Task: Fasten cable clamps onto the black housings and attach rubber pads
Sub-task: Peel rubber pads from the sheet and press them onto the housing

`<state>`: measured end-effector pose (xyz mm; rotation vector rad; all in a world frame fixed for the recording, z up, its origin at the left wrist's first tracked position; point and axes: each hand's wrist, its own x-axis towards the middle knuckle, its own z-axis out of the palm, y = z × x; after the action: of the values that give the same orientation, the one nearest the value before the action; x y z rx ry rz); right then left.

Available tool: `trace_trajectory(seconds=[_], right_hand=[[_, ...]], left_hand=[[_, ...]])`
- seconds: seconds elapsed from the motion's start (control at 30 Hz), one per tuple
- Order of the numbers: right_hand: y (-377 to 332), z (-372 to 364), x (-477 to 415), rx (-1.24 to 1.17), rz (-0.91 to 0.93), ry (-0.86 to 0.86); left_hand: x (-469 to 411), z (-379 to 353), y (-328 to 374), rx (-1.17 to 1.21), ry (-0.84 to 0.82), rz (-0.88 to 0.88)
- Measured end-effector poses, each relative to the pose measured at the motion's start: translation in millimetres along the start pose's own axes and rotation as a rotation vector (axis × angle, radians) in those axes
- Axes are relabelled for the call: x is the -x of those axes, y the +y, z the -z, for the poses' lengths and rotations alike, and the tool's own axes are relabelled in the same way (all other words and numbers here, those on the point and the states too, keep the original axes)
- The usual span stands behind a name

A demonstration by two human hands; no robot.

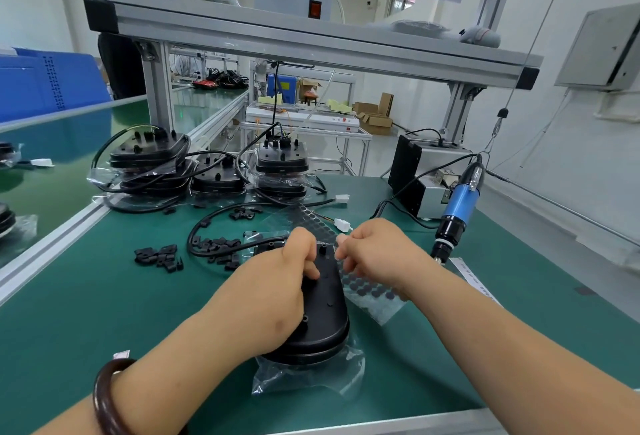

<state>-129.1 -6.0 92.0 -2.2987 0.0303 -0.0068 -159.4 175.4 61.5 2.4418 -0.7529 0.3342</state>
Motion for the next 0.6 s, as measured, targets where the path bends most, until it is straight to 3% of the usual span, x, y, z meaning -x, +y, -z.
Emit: trace_trajectory(seconds=[0.1, 0.2, 0.33, 0.6], right_hand=[[2.8, -1.5, -0.7, -0.114, -0.033, -0.007], [4.1, -5.2, -1.6, -0.185, -0.034, 0.005], [3.9, -7.4, -2.5, -0.178, -0.024, 0.018], [7.0, -10.4, -0.7, -0.094, 0.008, 0.039]], left_hand=[[0.7, 1.5, -0.8, 0.074, 0.018, 0.024], [-1.4, 3.9, 2.7, -0.024, -0.079, -0.012], [-5.2, 8.7, 7.2, -0.14, -0.222, -0.038], [-6.4, 8.9, 3.8, -0.209, -0.243, -0.078]])
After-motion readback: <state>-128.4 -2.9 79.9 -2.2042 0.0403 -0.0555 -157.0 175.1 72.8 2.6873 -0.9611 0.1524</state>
